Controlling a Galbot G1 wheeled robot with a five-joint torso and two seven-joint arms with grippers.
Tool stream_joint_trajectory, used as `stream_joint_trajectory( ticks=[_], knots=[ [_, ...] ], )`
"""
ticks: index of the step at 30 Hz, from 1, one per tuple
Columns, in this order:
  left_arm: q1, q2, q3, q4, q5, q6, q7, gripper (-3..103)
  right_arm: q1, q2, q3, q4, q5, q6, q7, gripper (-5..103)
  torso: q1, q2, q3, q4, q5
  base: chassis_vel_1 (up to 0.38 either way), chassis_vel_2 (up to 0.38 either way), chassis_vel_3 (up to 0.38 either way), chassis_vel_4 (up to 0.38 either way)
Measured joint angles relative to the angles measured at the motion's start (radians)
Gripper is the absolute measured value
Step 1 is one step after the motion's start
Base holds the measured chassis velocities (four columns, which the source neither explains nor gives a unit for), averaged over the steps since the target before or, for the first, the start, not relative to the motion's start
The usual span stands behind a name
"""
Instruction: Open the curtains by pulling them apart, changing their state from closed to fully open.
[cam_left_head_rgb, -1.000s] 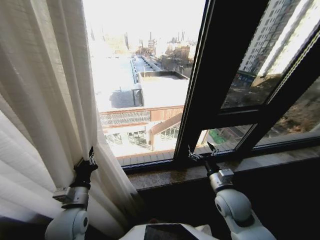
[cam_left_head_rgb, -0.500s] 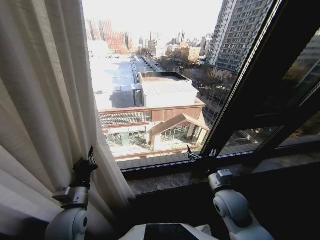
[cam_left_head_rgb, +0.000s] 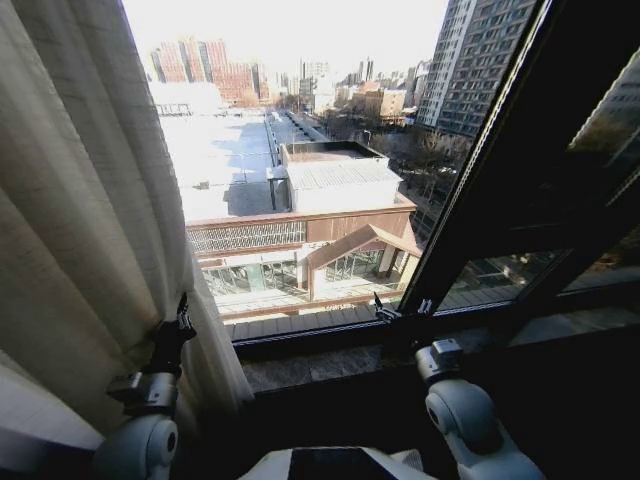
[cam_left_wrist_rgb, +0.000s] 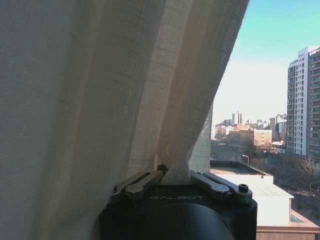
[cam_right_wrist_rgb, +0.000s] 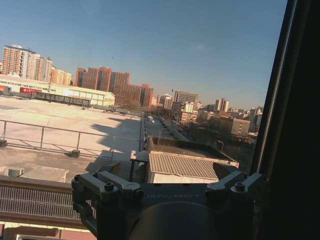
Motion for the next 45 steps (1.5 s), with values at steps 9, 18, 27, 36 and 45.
stream_joint_trajectory(
  ticks=[9, 18, 27, 36, 45],
  knots=[
    [-0.003, 0.0, 0.006, 0.005, 0.0, -0.001, 0.001, 0, 0.003, 0.002, -0.001, -0.005, 0.0, -0.001, 0.001, 100, 0.0, 0.0, 0.0, 0.0, 0.0006, 0.086, -0.088, -0.087, 0.098],
    [-0.001, 0.0, 0.004, 0.005, 0.0, -0.002, 0.002, 0, 0.009, -0.001, -0.002, -0.01, 0.002, 0.004, 0.0, 100, 0.0, 0.0, 0.0, -0.0001, 0.0005, 0.049, -0.059, -0.051, 0.057],
    [-0.001, -0.009, 0.005, 0.003, 0.001, -0.003, -0.001, 0, 0.019, -0.016, -0.014, -0.013, 0.004, 0.005, -0.004, 100, 0.0, 0.0, 0.0, -0.0001, 0.0006, 0.0, 0.0, 0.0, 0.0],
    [0.029, -0.033, -0.05, -0.013, -0.001, -0.03, -0.005, 0, 0.069, -0.041, -0.05, -0.034, 0.039, 0.002, -0.009, 100, 0.0, 0.0, 0.0, 0.0, 0.0004, 0.0, 0.0, 0.0, 0.0],
    [0.059, -0.043, -0.074, -0.018, -0.005, -0.053, 0.002, 0, 0.114, -0.07, -0.063, -0.066, 0.076, 0.0, -0.009, 100, 0.0, 0.0, 0.0, 0.0001, 0.0005, 0.0, 0.0, 0.0, 0.0]
  ],
)
